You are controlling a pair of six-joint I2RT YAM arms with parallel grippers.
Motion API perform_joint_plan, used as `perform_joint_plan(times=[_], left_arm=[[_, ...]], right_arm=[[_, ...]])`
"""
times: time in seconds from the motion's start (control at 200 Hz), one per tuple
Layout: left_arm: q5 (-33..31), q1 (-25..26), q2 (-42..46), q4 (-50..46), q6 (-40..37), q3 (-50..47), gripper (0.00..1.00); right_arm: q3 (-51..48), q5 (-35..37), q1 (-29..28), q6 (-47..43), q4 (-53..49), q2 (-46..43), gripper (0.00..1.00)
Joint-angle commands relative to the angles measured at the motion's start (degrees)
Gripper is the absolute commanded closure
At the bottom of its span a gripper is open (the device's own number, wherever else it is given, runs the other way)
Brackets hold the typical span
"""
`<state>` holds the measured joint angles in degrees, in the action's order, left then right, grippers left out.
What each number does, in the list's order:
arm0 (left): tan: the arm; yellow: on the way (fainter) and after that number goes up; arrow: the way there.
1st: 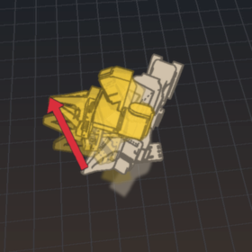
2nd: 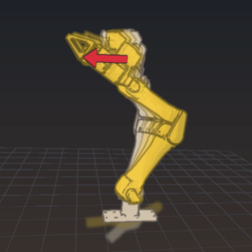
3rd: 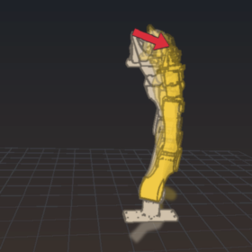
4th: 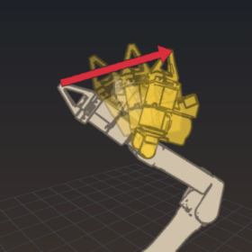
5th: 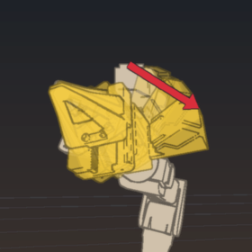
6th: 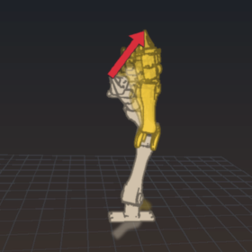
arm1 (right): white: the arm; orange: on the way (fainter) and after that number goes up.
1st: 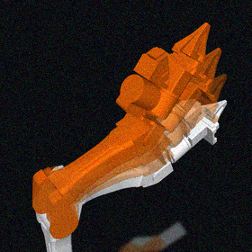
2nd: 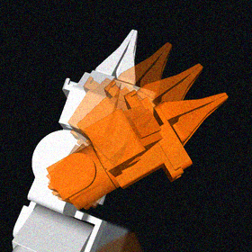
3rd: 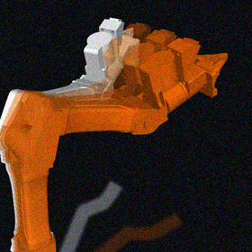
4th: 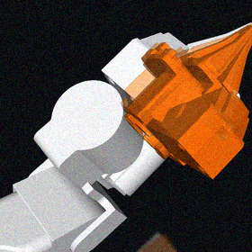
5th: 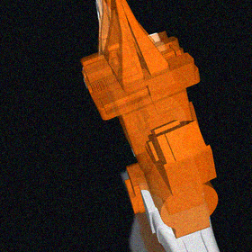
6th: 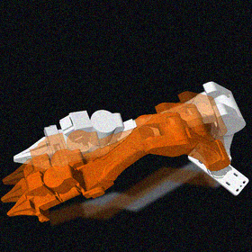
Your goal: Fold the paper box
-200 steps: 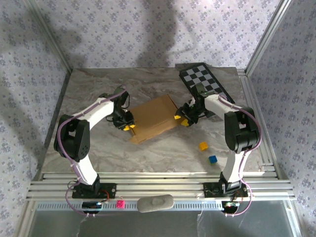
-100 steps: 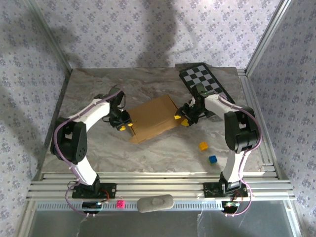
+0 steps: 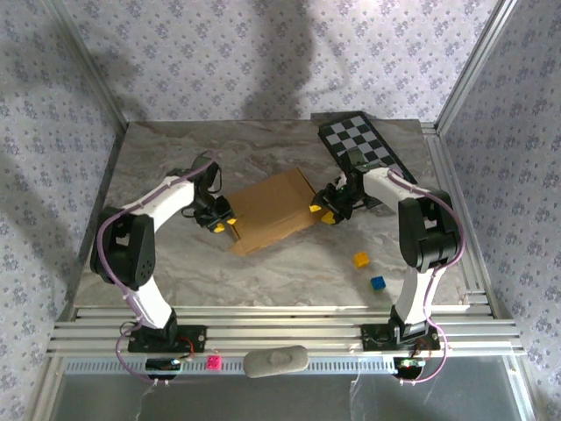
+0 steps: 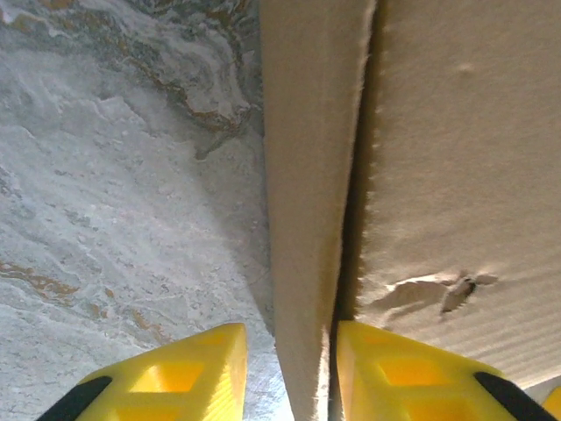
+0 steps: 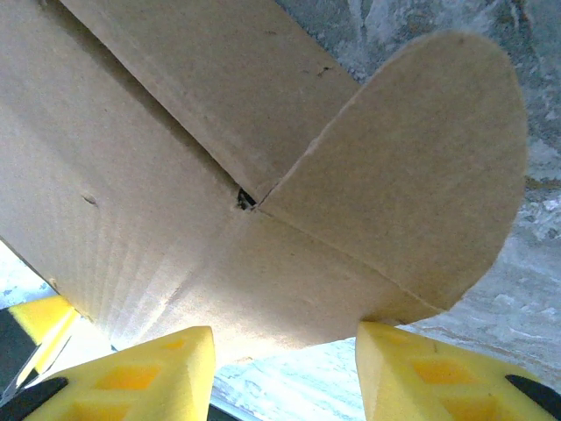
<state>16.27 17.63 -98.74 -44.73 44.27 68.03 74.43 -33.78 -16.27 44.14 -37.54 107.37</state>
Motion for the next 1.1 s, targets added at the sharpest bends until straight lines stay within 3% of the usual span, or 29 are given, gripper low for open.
perform_joint_plan(times=[0.0, 0.13, 0.395, 0.45, 0.52, 0.685, 0.865, 1.094], left_arm=[[0.5, 0.2, -0.5, -0.3, 0.4, -2.0, 0.71], [-0.6, 0.1, 0.0, 0.2, 0.6, -3.9, 0.74], [-1.0, 0.6, -3.4, 2.6, 1.1, -4.2, 0.71], [-1.3, 0.7, -4.0, 2.7, 1.4, -3.8, 0.76], [-0.8, 0.7, -4.8, 2.6, 1.9, -3.1, 1.00], [1.1, 0.3, -5.8, -2.2, 2.4, 1.0, 1.00], [10.8, -2.1, -5.2, -8.3, 2.4, 6.3, 1.00], [25.3, -4.0, -7.2, -14.3, 0.9, 11.2, 1.00]], right_arm=[[1.5, 0.6, 0.3, 0.1, -1.2, 0.9, 0.53], [1.8, 0.5, 0.3, 0.0, -1.2, 1.0, 0.53], [1.6, 0.3, 0.3, 0.0, -1.2, 0.8, 0.53], [1.4, 0.4, 0.3, 0.1, -1.3, 0.4, 0.53], [1.2, 0.5, 0.3, 0.2, -0.8, -0.3, 0.53], [2.7, 2.4, 0.6, -3.9, 0.1, -4.6, 0.45], [3.5, 5.7, 3.0, -9.8, 2.5, -12.4, 0.32], [1.3, -3.3, 10.6, -4.1, 9.0, -13.6, 0.22]])
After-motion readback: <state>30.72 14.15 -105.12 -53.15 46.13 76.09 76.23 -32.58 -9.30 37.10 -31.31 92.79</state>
